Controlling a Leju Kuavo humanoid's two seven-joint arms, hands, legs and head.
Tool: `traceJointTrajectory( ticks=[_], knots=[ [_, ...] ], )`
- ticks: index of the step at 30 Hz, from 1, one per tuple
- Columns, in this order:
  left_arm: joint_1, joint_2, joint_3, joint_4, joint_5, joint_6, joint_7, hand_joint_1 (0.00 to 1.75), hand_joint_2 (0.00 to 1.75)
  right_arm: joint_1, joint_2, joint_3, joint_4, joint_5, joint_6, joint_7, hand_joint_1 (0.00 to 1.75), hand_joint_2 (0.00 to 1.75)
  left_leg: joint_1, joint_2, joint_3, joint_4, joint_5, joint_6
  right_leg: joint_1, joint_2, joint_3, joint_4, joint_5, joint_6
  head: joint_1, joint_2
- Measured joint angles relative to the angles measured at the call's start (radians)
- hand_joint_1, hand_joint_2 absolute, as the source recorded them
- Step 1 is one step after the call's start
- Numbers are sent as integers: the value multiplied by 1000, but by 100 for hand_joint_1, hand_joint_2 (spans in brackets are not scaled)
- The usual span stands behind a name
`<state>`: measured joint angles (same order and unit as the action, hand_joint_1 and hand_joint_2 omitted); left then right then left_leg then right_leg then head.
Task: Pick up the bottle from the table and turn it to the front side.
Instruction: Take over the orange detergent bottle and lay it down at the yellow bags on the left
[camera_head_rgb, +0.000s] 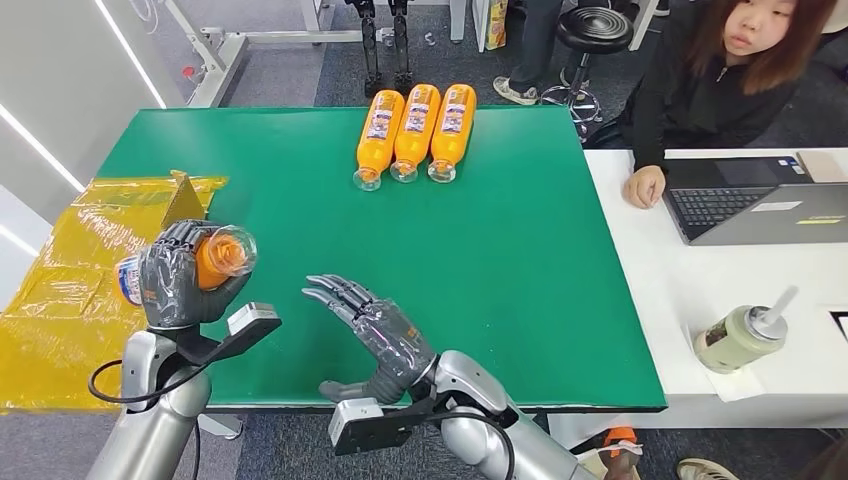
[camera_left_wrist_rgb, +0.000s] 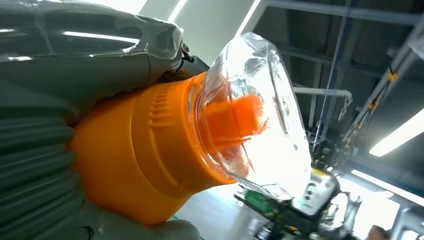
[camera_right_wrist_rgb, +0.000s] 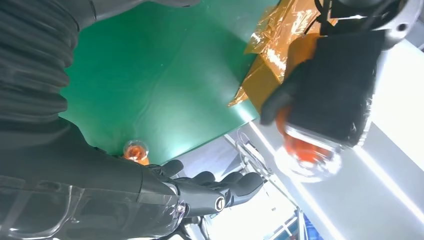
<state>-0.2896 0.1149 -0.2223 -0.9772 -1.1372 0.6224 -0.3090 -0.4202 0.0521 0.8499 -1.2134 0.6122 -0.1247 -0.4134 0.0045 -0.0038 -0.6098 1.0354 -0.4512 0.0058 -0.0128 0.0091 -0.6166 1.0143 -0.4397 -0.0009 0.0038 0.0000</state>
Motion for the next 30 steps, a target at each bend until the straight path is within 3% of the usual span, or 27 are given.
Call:
traceJointTrajectory(
  ticks=[5,8,12,22,26,30],
  knots=[
    [-77,29,-1,194,-168,43,104,172,175,-1,-11,0,-24,-22,19,-1,0,175,0,0,0,0,0,0,0,0,0,0,0,0,0,0],
    [-121,36,-4,323,-237,46,170,161,175,-2,-19,0,-37,-36,30,-2,0,175,0,1,0,0,0,0,0,1,-1,0,1,-1,0,0],
    [-174,48,-13,455,-307,35,241,159,175,-3,-27,0,-41,-49,33,-7,0,175,0,2,0,0,0,0,0,1,-1,0,1,-1,0,0],
    [-258,71,-82,608,-427,-45,347,156,175,-15,-28,0,-42,-72,39,-7,0,175,0,2,0,0,0,0,0,1,-1,0,1,-1,0,0],
    [-281,72,-124,630,-427,-63,364,3,175,-27,-28,0,-42,-89,50,2,0,175,0,2,0,0,1,0,0,1,-1,0,1,-1,0,0],
    [-291,72,-145,640,-421,-59,370,0,175,-33,-28,1,-42,-96,52,3,0,175,0,2,0,0,1,0,0,1,-1,0,1,-1,0,0]
  ],
)
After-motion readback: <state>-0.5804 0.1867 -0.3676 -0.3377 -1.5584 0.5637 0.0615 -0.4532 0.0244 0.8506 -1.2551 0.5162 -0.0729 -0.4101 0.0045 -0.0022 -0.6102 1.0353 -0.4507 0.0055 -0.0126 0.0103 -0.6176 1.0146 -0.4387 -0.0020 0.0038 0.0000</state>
